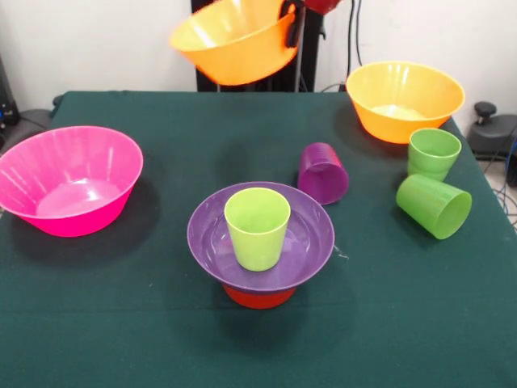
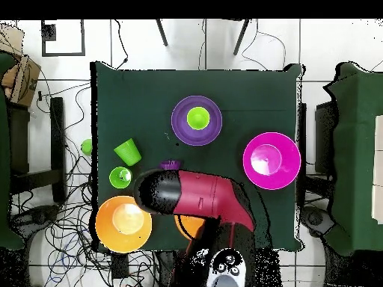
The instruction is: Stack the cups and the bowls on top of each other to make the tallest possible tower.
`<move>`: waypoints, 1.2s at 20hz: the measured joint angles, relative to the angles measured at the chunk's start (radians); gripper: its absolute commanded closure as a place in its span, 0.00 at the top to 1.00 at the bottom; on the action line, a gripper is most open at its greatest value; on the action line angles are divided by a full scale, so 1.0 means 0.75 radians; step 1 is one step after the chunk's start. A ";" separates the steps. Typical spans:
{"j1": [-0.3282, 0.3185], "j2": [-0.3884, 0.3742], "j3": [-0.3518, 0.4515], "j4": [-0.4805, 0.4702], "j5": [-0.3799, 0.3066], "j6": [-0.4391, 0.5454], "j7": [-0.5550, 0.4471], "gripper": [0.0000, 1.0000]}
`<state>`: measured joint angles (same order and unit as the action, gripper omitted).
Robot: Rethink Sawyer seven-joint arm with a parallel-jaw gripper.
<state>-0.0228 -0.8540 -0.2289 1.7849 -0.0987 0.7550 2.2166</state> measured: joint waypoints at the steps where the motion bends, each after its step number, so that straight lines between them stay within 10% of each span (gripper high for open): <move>1: 0.030 0.017 -0.039 -0.039 -0.047 0.000 0.000 0.00; 13: 0.193 0.230 -0.333 -0.314 -0.283 -0.112 0.039 0.00; 24: 0.252 0.390 -0.453 -0.375 -0.248 -0.406 0.206 0.00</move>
<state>0.1660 -0.5611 -0.5687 1.5035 -0.2845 0.4503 2.3714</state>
